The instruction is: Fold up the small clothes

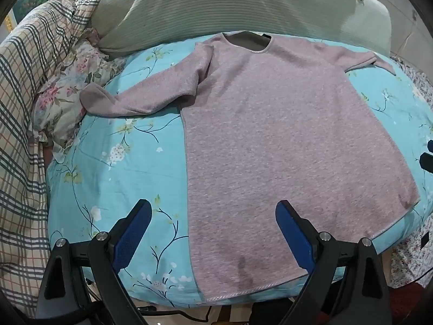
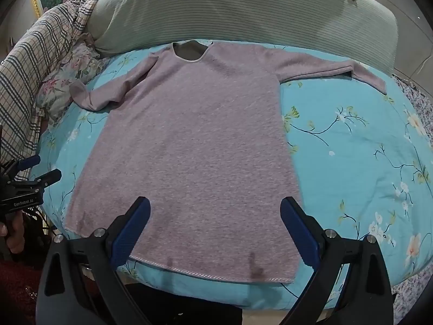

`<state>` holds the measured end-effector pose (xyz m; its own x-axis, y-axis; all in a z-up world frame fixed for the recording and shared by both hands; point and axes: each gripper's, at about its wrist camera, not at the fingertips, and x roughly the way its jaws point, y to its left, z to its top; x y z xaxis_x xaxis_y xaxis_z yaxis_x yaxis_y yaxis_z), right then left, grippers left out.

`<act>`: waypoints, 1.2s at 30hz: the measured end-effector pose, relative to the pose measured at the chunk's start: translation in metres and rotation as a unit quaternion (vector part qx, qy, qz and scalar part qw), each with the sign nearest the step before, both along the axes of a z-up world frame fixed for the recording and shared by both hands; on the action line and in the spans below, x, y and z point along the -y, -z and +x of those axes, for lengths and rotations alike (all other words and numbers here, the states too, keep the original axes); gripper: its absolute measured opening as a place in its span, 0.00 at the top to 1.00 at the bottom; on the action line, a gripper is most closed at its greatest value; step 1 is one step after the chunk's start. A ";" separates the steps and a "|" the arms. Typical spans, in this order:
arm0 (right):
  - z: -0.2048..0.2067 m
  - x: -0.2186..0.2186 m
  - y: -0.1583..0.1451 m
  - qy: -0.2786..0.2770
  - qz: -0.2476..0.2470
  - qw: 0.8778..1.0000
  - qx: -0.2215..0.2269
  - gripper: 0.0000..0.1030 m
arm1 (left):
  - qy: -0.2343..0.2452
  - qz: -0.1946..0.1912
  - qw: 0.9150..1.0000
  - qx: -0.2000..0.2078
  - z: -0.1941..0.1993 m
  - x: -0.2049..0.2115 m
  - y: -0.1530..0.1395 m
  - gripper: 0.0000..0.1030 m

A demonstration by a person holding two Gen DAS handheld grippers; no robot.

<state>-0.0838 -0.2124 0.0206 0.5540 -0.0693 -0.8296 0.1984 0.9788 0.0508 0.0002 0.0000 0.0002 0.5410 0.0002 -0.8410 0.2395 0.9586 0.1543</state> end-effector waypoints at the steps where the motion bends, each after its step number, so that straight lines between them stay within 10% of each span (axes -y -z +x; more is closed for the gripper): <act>1: 0.000 0.000 0.000 0.000 0.000 1.000 0.000 0.06 | 0.000 0.000 1.000 0.000 0.000 0.000 0.000 0.09; 36: 0.002 -0.001 0.003 -0.001 0.000 1.000 0.003 0.06 | 0.013 0.011 1.000 0.005 0.004 0.007 0.001 0.09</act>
<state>-0.0822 -0.2119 0.0175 0.5587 -0.0674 -0.8266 0.1962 0.9791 0.0528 0.0045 -0.0067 -0.0007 0.5503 0.0043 -0.8350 0.2619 0.9486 0.1775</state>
